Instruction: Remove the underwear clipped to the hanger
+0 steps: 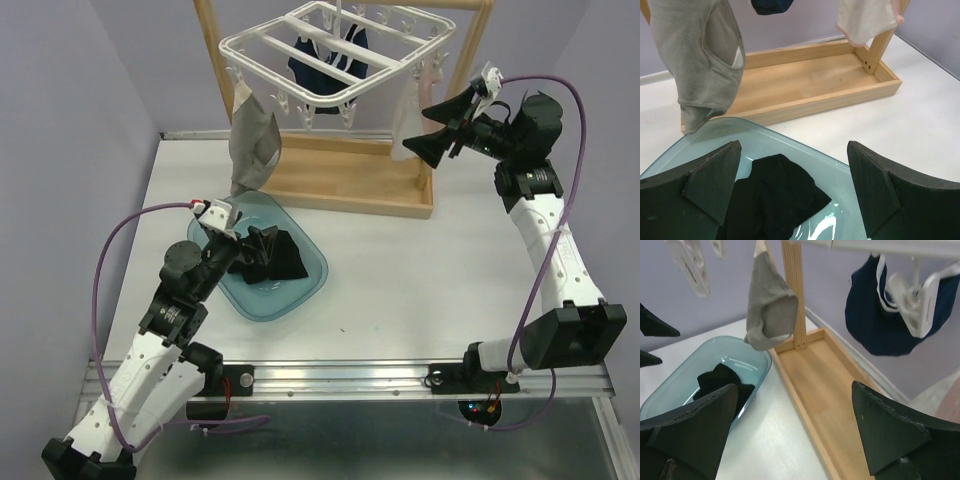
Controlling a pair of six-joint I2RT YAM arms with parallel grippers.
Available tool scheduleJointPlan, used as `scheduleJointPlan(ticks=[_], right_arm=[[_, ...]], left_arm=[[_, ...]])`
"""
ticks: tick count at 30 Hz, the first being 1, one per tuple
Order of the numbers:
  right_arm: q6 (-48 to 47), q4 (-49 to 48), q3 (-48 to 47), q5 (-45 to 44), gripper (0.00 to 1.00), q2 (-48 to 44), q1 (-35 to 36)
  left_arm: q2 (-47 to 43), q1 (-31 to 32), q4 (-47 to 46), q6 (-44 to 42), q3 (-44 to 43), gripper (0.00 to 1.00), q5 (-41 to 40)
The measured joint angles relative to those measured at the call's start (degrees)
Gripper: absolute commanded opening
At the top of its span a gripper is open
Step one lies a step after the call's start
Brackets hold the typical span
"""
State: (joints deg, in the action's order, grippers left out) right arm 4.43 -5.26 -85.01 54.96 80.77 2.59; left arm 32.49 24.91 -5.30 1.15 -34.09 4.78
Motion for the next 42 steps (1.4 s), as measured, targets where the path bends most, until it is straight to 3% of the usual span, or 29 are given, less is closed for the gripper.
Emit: scheduleJointPlan(ticks=[7,14,20,23,30,42], right_arm=[[-8.02,12.68,11.1,-2.03,1.0,-8.59,-0.5],[-12.04,18.12,23.85,-3.8,1.0,-15.67,-0.74],[-14.73,19.04,30.67,-8.15,1.0,-18.32,-0.79],[-16.46,18.38,35.19,-8.24,1.0,-20.24,-1.16],[-18.62,18.51,41.59,-8.31,1.0,-24.63,-3.78],[-18.64,17.57,41.62,-8.46,1.0,-29.03,-6.08]], left_arm=[[0.09,0.0,-2.69,1.66,0.33,0.99,4.46],[4.11,-0.04,-6.69,5.92,0.74,0.99,9.2],[12.48,0.24,-10.88,14.36,0.74,0.99,13.11],[16.46,2.45,-11.98,17.46,0.74,0.99,12.35],[24.13,14.45,-18.56,20.09,-0.33,0.98,4.85],[45.29,19.08,-28.33,21.27,-12.39,0.97,-1.38]])
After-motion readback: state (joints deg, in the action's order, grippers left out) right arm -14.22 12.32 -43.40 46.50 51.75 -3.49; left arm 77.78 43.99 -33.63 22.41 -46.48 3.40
